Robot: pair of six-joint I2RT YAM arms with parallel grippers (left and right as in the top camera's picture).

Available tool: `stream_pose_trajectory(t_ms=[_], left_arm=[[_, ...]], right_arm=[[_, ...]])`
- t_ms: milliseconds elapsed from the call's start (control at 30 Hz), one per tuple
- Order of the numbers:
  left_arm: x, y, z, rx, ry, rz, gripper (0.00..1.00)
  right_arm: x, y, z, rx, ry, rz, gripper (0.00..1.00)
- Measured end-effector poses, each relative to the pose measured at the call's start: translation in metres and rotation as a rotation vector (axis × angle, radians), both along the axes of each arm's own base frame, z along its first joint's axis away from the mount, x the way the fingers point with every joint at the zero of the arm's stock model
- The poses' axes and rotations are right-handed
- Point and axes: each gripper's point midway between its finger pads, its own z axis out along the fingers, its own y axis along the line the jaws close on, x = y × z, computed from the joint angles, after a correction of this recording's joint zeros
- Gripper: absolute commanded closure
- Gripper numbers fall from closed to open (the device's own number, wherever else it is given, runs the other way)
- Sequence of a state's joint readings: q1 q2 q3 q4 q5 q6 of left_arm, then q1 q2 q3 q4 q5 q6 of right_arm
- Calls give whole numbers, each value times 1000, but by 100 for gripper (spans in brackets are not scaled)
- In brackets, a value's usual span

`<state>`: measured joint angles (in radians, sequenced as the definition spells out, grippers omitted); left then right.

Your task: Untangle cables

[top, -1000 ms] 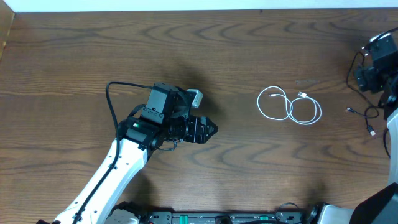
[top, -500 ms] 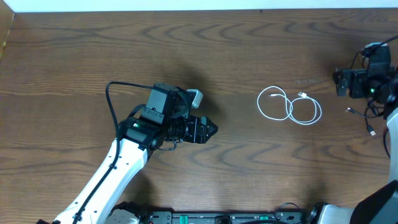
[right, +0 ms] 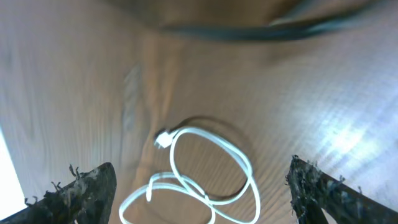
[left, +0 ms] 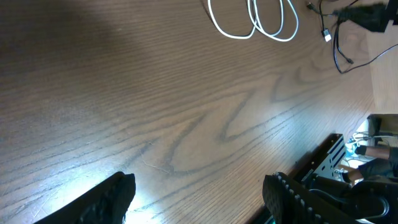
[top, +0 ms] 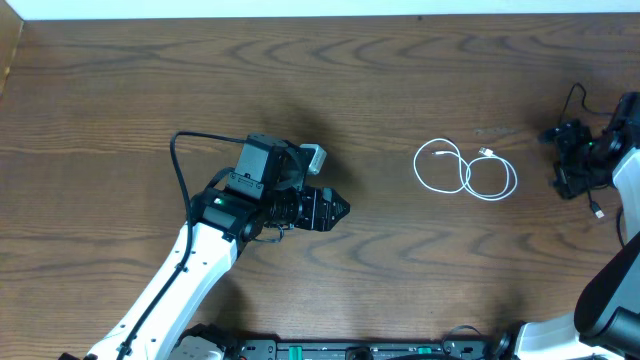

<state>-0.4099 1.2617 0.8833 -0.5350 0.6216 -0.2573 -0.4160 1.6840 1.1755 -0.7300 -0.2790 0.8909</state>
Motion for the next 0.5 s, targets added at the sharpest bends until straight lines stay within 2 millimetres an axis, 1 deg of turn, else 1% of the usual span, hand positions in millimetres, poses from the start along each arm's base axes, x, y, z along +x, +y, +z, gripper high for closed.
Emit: stream_pose_trajectory(t_ms=[67,167,300,433,467,500], left_arm=[[0,0,0,0,0,0,29],[0,0,0,0,0,0,29],[0,0,0,0,0,0,29],[0,0,0,0,0,0,29],[0,0,0,0,0,0,30],[0,0,0,0,0,0,30]], right_arm=[[-4,-9,-3,-10,37,-118,17],[-6,-23,-4,-42,59,-250,19],[1,-42,0,-107,23,-347,21],[-2,-58,1,-180,32,-410,22],[-4,-61,1,-198,37,-423,24],[-6,-64,2,-213,41,-435,29]])
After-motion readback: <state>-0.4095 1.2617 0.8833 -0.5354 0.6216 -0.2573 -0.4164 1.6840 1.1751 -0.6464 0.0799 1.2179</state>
